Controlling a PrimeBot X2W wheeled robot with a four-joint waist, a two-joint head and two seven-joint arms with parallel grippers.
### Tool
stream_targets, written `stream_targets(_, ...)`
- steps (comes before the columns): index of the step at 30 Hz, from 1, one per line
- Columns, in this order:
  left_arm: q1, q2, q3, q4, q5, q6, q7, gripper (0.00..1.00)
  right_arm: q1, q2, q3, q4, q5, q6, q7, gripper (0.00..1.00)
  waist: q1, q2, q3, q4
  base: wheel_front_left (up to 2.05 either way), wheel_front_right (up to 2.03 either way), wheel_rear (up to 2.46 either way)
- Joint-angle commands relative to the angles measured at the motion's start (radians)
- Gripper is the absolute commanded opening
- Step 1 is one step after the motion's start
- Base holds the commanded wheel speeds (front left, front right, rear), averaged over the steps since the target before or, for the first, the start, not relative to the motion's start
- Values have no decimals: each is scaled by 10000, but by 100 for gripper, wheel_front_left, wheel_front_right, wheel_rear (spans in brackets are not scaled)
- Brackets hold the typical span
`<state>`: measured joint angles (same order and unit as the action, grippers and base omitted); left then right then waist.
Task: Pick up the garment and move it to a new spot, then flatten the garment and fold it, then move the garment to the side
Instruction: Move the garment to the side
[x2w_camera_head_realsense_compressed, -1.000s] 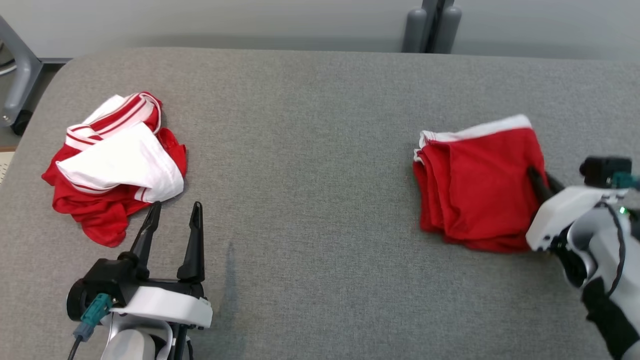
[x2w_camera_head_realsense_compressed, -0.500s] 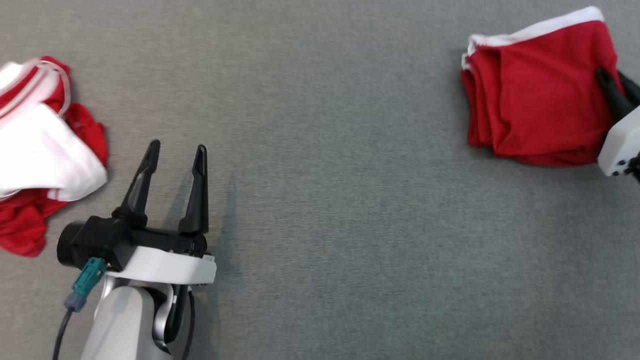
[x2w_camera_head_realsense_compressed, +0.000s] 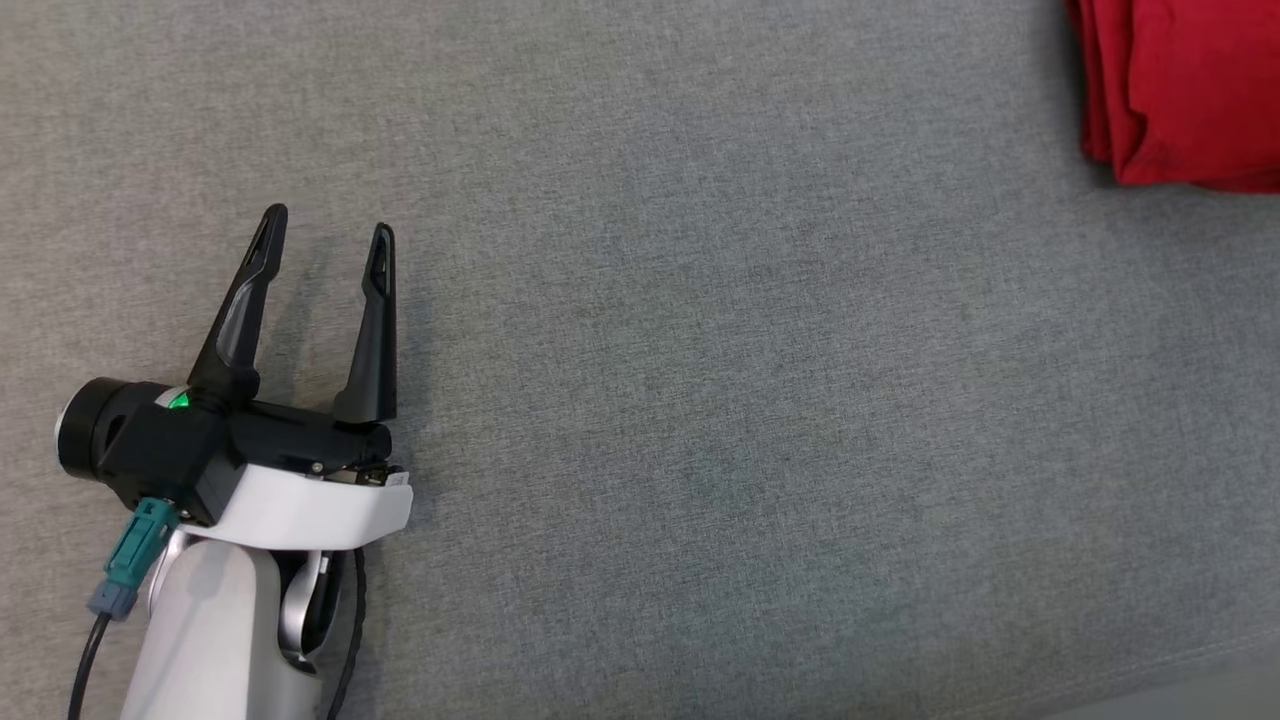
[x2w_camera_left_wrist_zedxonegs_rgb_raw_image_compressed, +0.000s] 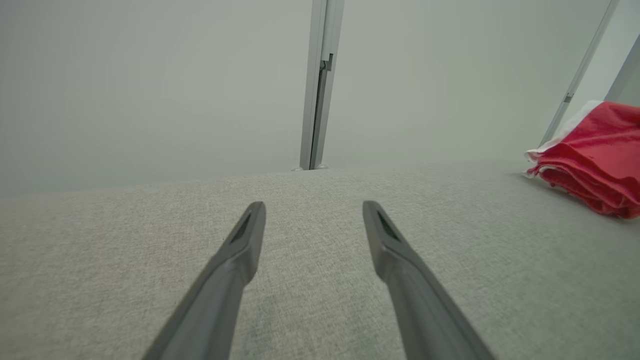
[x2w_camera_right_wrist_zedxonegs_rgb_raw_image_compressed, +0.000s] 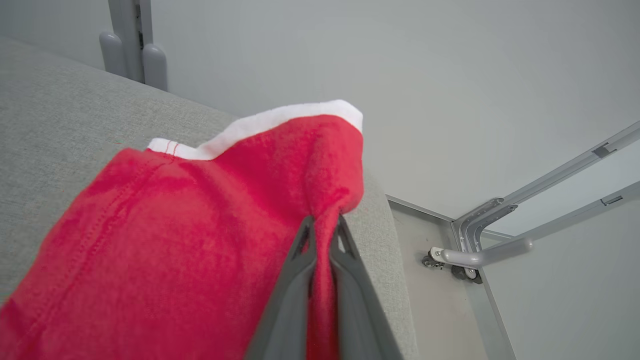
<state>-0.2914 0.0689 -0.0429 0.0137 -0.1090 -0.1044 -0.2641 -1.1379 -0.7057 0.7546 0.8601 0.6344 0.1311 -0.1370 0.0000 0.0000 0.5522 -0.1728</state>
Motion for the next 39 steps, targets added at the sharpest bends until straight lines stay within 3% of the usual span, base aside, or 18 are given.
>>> stream_targets(1,-86,41,36,-125,75,-37,1,100,-260,-135,102,-18,116,-6,23,0,0,0,123,-90,0,0,0)
stream_targets(11,75,1,73,-301,108,-33,1,100,-1022,-276,450,523,98,-6,-30,0,0,0,383,3,0,0,0)
stream_targets(12,67,-1,83,-284,98,-36,1,100,-1049,-267,490,573,55,-6,-35,17,0,0,397,19,0,0,0)
stream_targets(13,64,-5,94,-270,90,-40,3,100,-1096,-269,501,641,3,-4,-110,47,0,0,405,32,0,0,0)
stream_targets(14,68,-13,85,-267,90,-40,1,100,-1124,-261,504,740,4,-6,-157,100,0,0,408,50,0,0,0)
stream_targets(22,112,-49,230,-167,-12,-21,1,100,-1300,-107,616,1311,-149,-6,-668,100,0,0,182,137,0,0,0)
stream_targets(29,396,-94,322,-75,-153,60,1,100,-1144,44,584,1102,-181,-4,-1154,100,0,0,-568,332,0,0,0)
stream_targets(33,825,-119,547,-2,-333,156,1,100,-715,451,148,447,-58,-4,-1289,100,0,0,-1348,443,0,0,0)
stream_targets(39,1517,-149,935,94,-565,239,3,100,757,1009,-1471,-1387,-410,-4,-1290,100,0,0,-2270,655,0,0,0)
